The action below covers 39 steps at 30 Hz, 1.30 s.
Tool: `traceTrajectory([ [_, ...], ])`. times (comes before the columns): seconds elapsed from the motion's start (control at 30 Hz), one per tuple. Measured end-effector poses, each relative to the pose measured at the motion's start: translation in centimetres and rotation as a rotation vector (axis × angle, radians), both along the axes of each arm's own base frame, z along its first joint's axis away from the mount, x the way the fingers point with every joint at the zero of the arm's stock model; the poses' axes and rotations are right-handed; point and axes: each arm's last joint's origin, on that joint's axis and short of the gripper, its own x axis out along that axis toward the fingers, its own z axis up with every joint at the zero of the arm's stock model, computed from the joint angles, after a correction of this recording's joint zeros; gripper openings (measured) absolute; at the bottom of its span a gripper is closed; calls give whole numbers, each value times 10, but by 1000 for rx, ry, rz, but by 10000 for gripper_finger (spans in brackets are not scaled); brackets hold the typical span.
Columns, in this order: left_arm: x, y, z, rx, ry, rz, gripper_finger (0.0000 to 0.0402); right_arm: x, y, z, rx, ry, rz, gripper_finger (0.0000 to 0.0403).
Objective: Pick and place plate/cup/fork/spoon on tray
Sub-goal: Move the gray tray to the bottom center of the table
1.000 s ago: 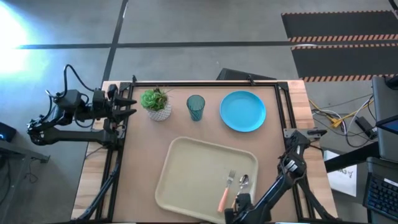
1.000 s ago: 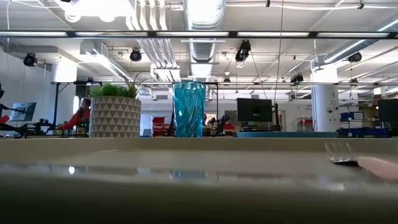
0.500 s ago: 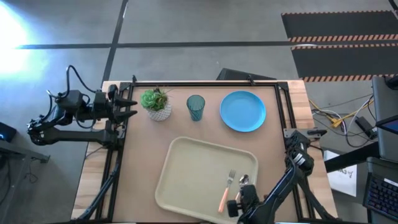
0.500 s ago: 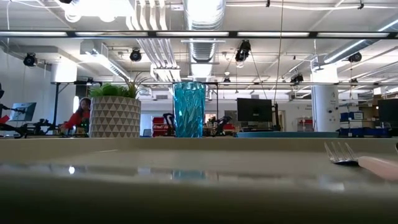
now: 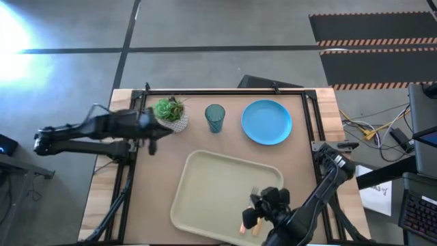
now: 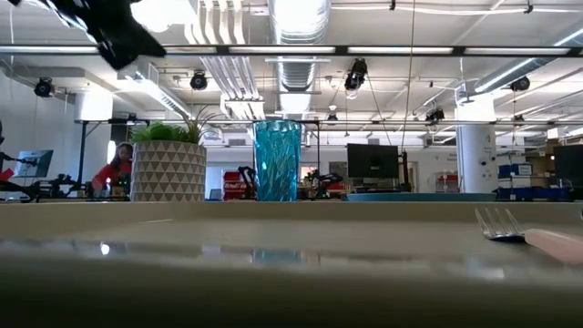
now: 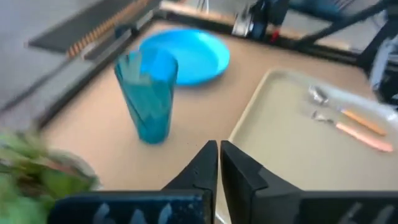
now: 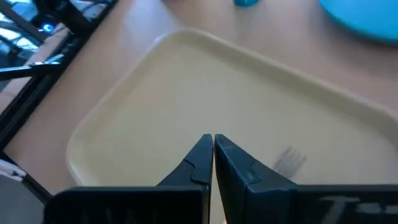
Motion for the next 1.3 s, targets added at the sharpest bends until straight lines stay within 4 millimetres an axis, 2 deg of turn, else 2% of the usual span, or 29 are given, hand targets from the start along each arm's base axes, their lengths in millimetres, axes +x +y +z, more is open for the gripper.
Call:
traceTrajectory([
  [0.2, 31, -2, -50, -31, 85, -17, 0, -5, -8, 18, -73, -36, 63, 9],
  [0.4, 53, -1, -85, 18, 172, 42, 0, -10, -15, 34, -139, -76, 106, 9],
  [0.73, 85, 1, -120, 24, 213, 51, 0, -10, -16, 37, -152, -68, 127, 9],
  [1.3, 110, 2, -158, 20, 258, 46, 0, -8, -12, 37, -142, -79, 149, 9],
])
